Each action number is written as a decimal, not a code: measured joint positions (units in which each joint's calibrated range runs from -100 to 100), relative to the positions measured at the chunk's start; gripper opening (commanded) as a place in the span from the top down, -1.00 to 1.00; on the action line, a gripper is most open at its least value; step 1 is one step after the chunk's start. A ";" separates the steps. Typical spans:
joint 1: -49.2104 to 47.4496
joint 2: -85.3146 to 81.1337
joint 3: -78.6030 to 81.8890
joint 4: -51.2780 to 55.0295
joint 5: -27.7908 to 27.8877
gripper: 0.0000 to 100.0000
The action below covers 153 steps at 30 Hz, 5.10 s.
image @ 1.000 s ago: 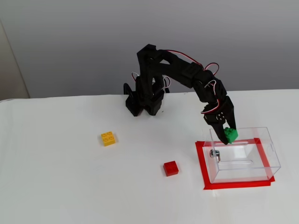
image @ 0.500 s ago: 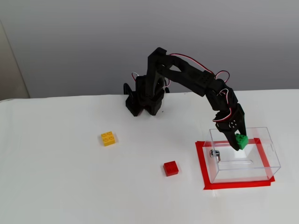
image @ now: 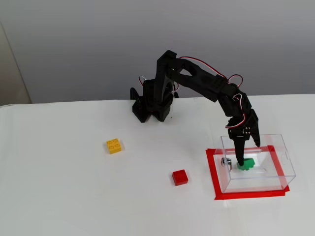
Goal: Pick the green lego brick and place it into the transparent box
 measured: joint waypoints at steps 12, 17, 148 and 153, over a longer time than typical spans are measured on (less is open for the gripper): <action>0.00 0.00 0.00 0.00 0.00 0.51; 0.00 -1.52 0.00 0.00 0.00 0.87; 62.82 -98.86 90.47 26.74 3.22 0.98; 62.82 -98.86 90.47 26.74 3.22 0.98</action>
